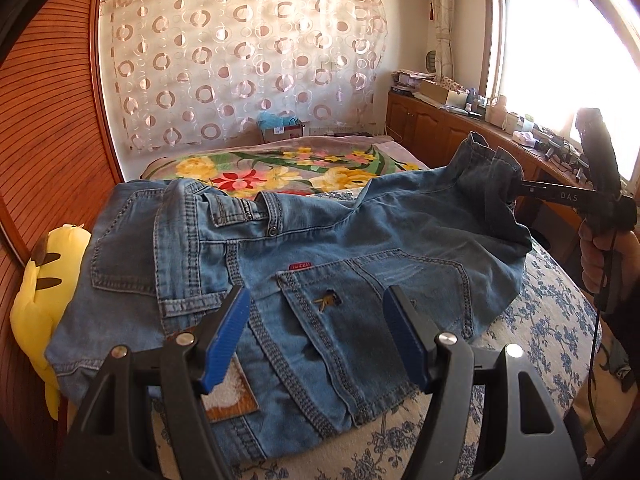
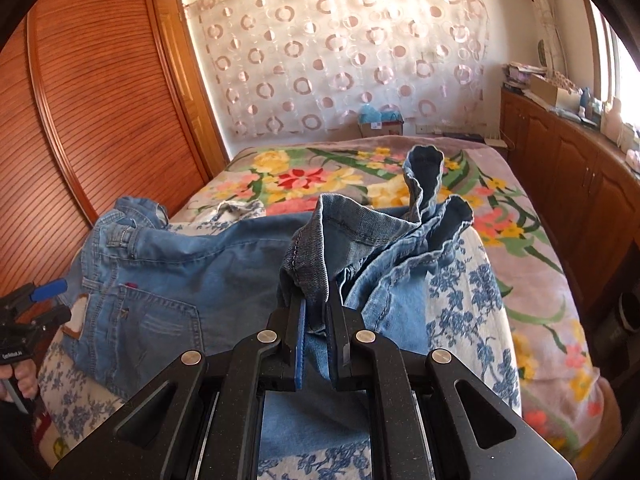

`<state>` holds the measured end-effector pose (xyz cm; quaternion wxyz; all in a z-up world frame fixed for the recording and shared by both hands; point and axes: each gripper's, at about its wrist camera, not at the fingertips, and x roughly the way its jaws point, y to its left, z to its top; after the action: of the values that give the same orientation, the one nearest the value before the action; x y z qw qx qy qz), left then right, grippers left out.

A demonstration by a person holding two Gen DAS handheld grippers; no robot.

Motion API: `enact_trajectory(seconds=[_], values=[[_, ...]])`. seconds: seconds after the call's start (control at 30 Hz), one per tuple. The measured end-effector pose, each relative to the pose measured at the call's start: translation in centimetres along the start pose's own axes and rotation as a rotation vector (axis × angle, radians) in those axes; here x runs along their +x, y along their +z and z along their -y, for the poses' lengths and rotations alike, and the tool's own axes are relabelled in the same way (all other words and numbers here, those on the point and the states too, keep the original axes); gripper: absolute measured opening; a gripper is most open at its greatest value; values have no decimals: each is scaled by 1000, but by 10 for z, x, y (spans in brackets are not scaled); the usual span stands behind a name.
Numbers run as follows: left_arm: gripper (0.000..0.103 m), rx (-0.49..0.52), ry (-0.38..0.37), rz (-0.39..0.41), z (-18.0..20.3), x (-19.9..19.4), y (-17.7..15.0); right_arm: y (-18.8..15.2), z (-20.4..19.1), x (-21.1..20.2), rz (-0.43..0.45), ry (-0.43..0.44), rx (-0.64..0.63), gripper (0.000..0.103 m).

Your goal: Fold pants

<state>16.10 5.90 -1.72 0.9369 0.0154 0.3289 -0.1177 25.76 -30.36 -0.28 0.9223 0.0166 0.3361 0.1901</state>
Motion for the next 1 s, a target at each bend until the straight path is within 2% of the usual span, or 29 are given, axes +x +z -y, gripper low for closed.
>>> enact_trajectory(seconds=[0.13,0.27,0.33,0.4,0.47,0.53,0.63,0.83,1.0], values=[[68,0,5,8,2,-12,-6,-4,1,-13,25,-47,0,6],[68,0,17,14,3,-22,-13,-4,13,-29,49,-106,11,13],[68,-6,18,19,4,-26,-15,-4,24,-38,52,-120,34,23],[68,-11,18,21,5,-28,-19,-3,32,-42,44,-96,42,31],[68,-9,16,17,8,-29,-21,-5,37,-41,25,-133,26,40],[68,-1,15,12,12,-28,-23,-8,46,-38,-4,-158,35,45],[68,10,19,3,16,-25,-23,-12,58,-33,-21,-212,35,45],[68,26,23,-11,20,-20,-23,-14,105,-30,-35,-237,161,47],[69,22,23,-16,20,-18,-23,-11,137,-42,-5,-198,270,47]])
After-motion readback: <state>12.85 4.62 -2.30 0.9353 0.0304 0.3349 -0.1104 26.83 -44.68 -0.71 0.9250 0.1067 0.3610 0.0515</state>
